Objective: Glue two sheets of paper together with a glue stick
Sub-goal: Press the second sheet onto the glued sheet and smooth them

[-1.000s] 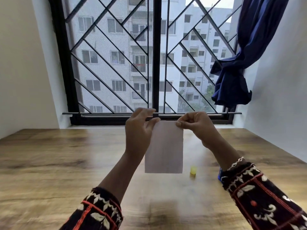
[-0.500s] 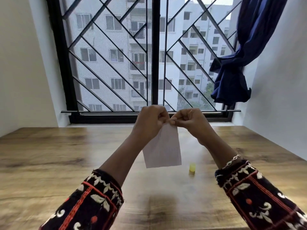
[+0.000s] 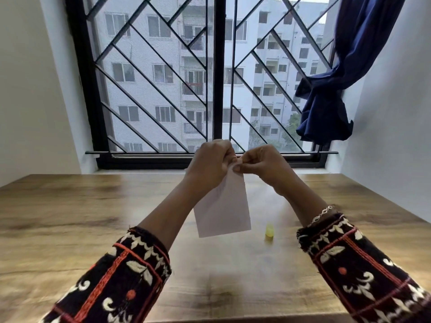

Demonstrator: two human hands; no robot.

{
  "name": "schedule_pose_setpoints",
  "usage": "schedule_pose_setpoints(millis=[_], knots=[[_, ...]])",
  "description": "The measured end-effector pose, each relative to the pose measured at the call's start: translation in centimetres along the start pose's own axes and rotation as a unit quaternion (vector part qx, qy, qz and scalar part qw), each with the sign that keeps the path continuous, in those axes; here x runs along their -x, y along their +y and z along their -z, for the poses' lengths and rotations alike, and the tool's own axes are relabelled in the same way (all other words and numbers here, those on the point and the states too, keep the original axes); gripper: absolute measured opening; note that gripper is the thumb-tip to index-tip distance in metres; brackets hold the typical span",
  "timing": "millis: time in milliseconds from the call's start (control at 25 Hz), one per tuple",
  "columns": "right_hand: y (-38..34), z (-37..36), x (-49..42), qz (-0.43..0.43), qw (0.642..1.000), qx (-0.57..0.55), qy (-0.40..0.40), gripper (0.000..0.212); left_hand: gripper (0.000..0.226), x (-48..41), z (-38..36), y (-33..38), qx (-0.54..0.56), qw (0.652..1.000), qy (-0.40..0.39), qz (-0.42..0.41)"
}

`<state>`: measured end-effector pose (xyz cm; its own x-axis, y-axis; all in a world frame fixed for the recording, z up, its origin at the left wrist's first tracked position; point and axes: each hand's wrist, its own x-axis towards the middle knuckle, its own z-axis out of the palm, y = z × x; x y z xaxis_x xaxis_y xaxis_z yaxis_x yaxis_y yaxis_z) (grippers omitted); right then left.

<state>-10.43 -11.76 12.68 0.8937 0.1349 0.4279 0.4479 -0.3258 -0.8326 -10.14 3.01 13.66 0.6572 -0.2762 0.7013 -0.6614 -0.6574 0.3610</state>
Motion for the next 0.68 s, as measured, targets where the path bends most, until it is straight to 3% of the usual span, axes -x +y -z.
schedule_pose_setpoints(millis=[680], knots=[[3.3, 0.7, 2.3, -0.077, 0.992, 0.064, -0.070, 0.015, 0.009, 0.1, 1.0, -2.2, 0.111, 0.985, 0.099, 0.085]])
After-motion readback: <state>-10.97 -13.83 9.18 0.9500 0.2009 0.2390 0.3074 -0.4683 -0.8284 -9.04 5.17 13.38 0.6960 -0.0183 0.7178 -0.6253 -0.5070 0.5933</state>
